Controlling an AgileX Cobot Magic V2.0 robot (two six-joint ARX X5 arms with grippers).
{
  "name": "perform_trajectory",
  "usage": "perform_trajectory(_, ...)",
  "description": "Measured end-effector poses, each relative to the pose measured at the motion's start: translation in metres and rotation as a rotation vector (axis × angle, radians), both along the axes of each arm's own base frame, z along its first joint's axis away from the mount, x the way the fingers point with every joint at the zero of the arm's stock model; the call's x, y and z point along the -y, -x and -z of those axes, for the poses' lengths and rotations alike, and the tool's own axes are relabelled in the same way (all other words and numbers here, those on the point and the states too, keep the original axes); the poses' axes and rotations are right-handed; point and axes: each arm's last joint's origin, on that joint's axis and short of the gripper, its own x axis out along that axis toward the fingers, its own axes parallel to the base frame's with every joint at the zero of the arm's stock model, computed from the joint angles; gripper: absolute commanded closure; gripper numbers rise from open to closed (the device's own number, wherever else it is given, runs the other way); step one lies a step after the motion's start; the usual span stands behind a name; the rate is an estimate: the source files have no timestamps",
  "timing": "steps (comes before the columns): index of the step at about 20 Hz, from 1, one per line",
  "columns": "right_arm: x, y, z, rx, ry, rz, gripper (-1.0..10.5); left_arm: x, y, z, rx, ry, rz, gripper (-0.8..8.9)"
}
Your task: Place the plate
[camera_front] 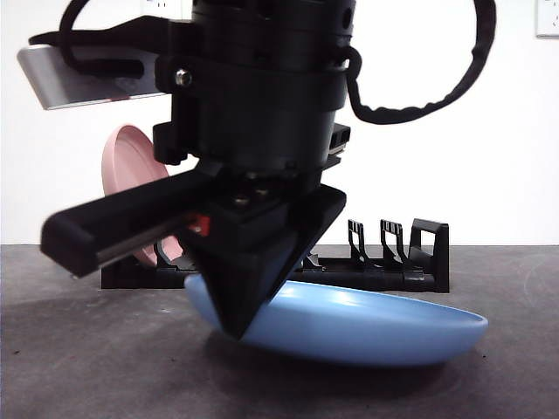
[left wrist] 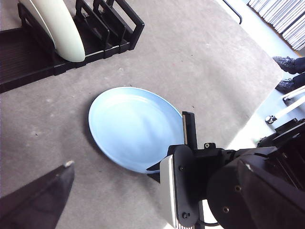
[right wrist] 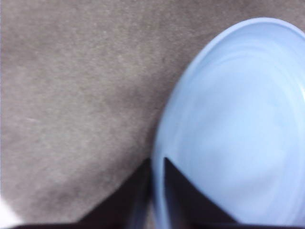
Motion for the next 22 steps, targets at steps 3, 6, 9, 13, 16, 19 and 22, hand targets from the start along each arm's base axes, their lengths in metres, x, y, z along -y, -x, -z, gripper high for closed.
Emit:
perform_trajectory(3, -0.001, 0.001, 0.0, -0.012, -0.011, 0.006, 6.7, 0.0, 0.0, 0.0, 0.005, 0.002, 0.0, 2.54)
perform_trajectory(6, 0.001, 0.0, -0.002, -0.046, -0.027, 0.011, 6.4, 0.0, -0.001, -0.001, 0.02, 0.005, 0.002, 2.54)
perform_trajectory(9, 0.013, -0.002, -0.026, -0.103, -0.121, 0.012, 6.4, 0.002, -0.006, -0.001, 0.025, 0.004, 0.004, 2.54)
perform_trajectory(13, 0.049, -0.018, -0.073, -0.14, -0.296, 0.08, 6.1, 0.007, -0.019, 0.003, -0.008, 0.001, -0.003, 2.55)
perform_trajectory(16, 0.091, -0.041, -0.097, -0.214, -0.398, 0.183, 5.8, 0.009, -0.029, 0.006, -0.036, -0.004, -0.054, 2.57)
perform_trajectory(19, 0.136, -0.059, -0.12, -0.258, -0.561, 0.26, 5.8, 0.012, -0.043, 0.01, -0.062, -0.046, -0.172, 2.57)
perform_trajectory(22, 0.176, -0.067, -0.137, -0.266, -0.693, 0.282, 5.8, 0.018, -0.06, 0.01, -0.1, -0.123, -0.251, 2.57)
